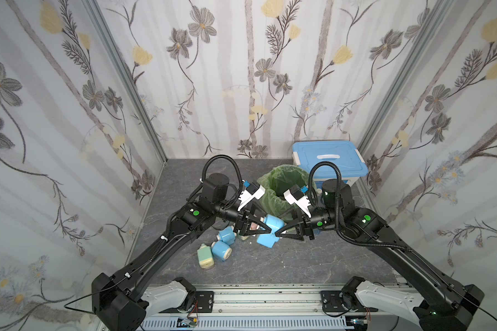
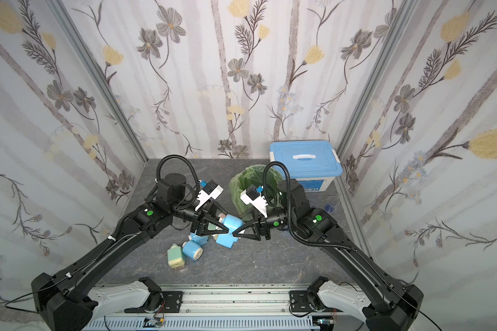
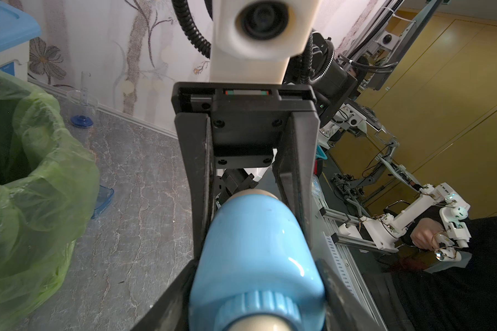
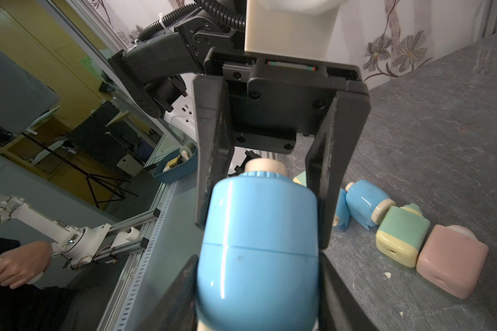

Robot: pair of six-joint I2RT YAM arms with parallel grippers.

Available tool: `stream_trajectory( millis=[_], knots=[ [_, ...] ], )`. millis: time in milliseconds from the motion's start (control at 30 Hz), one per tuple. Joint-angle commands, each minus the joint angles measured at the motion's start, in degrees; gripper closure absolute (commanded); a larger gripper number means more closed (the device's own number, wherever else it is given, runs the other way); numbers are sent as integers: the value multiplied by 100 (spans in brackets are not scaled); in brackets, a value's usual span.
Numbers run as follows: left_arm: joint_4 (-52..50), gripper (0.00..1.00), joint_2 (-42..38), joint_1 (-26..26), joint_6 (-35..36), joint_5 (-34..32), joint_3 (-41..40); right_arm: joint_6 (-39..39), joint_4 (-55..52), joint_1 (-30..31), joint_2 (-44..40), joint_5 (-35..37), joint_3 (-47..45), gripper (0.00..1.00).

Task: Take out the pencil sharpener tray and clean the shavings
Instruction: Adjust the pencil sharpener, then move the trash bin to the center of the board.

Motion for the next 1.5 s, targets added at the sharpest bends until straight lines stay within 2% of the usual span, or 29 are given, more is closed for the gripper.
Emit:
stream_trajectory(
  millis=[0, 233, 333, 433, 500, 567, 600, 633, 667, 867, 1167, 1367, 1467],
  knots=[
    [594, 34, 4, -30, 113, -25, 52, -107, 60, -77, -48, 243, -268, 61],
    [653, 33, 74, -25, 79, -226, 47, -27, 89, -537, -486, 364, -879, 63],
    [649, 31, 61, -8, 47, -580, 51, -86, -110, -769, -701, 757, -1138, 63],
    [801, 30, 10, 40, -63, -831, 2, -55, -290, -861, -836, 1676, -1442, 63],
    [969, 29, -1, 95, -188, -942, -46, -19, -233, -1047, -831, 1601, -1628, 63],
    [1075, 27, -11, 140, -292, -1041, -75, 104, -197, -1097, -799, 1890, -1757, 63],
    [1113, 21, -12, 164, -346, -1115, -91, 155, -179, -1120, -772, 2019, -1816, 63],
    [1144, 4, -12, 177, -381, -1198, -89, 207, -181, -1133, -732, 2159, -1859, 63],
    [1169, 0, -10, 191, -420, -1283, -105, 281, -177, -1139, -688, 2378, -1904, 63],
    [1376, 0, -46, 348, -678, -2055, -208, 818, -4, -1152, -630, 3240, -2245, 63],
    [1963, 0, -149, 886, -1431, -3129, -473, 1533, 20, -1083, -790, 3570, -2440, 64],
    [2190, 0, -240, 1008, -1656, -3396, -617, 2284, -75, -818, -1057, 4144, -2766, 64],
    [2256, 0, -249, 1073, -1759, -3446, -647, 2649, -289, -571, -1219, 4748, -2843, 64]
  ],
)
